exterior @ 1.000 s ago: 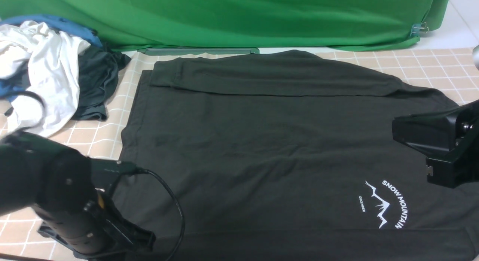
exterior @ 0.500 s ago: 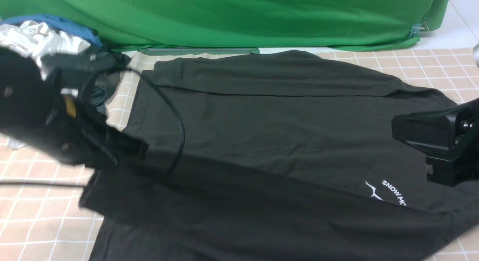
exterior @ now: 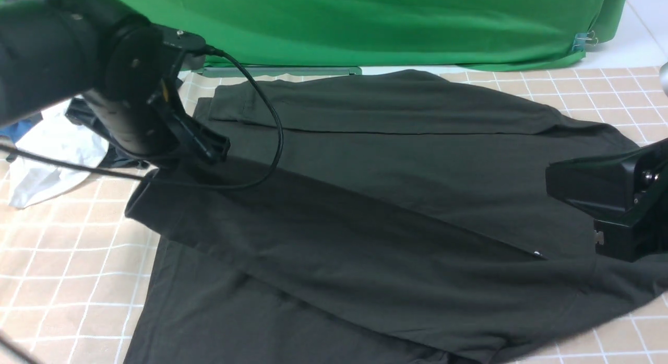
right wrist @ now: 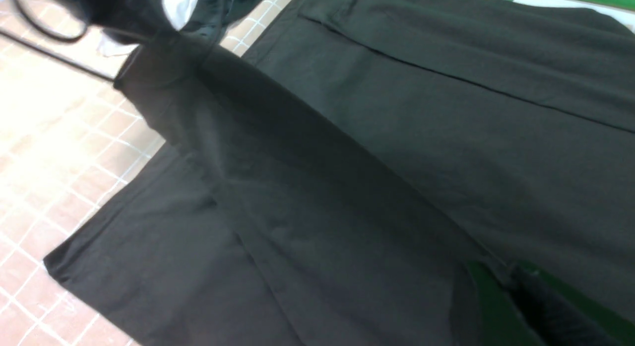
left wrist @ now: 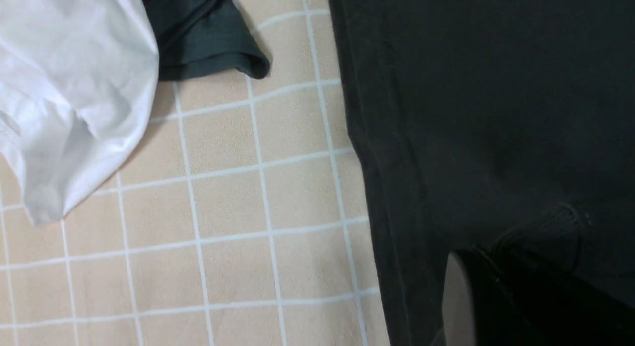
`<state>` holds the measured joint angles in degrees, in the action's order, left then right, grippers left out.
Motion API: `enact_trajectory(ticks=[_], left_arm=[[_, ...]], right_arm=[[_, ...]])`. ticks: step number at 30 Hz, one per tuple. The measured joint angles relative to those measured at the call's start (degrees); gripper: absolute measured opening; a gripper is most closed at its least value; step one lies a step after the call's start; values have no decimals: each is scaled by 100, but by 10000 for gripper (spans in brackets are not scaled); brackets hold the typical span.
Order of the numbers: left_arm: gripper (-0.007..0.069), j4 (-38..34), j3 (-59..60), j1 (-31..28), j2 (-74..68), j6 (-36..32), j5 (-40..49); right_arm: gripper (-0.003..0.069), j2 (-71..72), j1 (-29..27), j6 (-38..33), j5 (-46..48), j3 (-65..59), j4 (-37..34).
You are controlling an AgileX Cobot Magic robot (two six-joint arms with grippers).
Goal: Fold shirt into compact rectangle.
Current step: 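Fold the left side of the black T-shirt inward over its body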
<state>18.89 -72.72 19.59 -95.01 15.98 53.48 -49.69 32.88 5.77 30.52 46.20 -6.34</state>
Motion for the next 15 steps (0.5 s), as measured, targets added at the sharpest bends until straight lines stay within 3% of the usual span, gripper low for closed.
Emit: enact_trajectory(ticks=[7, 15], left_arm=[[34, -275, -345, -468, -630, -309, -289], [71, -388, -357, -526, -894, -515, -980]], right_arm=[[110, 0, 5, 0, 5, 0, 0], [125, -6, 0, 120, 462, 2, 70]])
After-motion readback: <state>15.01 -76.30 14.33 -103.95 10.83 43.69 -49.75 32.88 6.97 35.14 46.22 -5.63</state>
